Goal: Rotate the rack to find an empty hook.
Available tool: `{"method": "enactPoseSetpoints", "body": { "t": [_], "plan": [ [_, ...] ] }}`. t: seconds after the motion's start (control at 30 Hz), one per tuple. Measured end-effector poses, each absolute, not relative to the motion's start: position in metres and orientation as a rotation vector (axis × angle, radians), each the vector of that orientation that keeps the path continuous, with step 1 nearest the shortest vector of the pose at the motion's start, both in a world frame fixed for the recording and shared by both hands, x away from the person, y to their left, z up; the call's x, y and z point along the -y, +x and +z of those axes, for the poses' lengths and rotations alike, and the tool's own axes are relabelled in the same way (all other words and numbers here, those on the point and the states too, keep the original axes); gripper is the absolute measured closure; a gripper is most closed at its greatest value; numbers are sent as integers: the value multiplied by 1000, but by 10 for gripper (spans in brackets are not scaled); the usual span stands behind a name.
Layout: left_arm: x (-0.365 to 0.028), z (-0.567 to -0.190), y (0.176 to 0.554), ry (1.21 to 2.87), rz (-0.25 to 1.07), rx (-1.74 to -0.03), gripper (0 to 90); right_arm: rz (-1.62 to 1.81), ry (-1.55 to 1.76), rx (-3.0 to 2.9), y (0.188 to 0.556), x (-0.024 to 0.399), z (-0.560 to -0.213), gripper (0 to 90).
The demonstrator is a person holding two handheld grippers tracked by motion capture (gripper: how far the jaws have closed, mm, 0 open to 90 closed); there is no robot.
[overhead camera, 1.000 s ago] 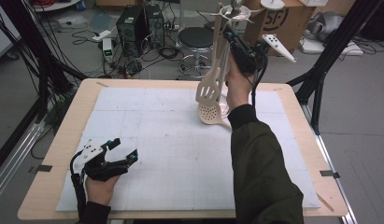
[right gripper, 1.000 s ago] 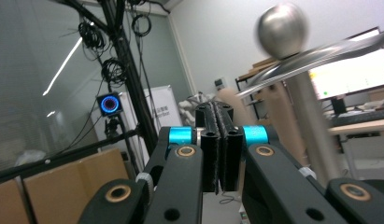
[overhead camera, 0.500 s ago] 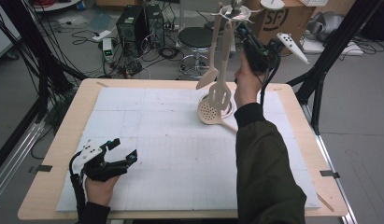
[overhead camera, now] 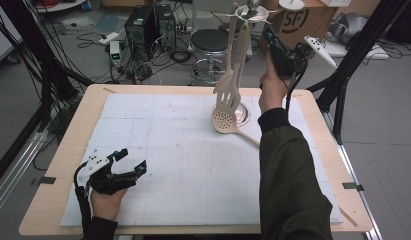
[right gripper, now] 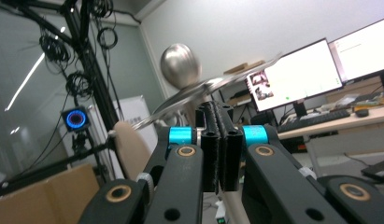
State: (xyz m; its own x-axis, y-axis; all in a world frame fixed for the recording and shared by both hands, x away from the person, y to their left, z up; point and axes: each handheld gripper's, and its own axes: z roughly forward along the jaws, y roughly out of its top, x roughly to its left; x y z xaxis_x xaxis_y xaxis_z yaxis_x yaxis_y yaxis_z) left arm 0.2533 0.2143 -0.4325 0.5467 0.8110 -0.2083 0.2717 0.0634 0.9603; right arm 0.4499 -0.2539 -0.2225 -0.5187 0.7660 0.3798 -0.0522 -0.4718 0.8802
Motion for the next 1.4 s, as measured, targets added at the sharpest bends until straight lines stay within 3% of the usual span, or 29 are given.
{"method": "enactPoseSetpoints", "body": {
  "t": [0.7, 1.4],
  "plan": [
    [-213, -432, 253, 1509, 525, -970, 139, 2020, 1025, -1220, 444, 262, -208, 899],
    [-212, -432, 252, 1508, 528, -968, 139, 1983, 968, -1341, 439, 233, -214, 899]
  ]
}}
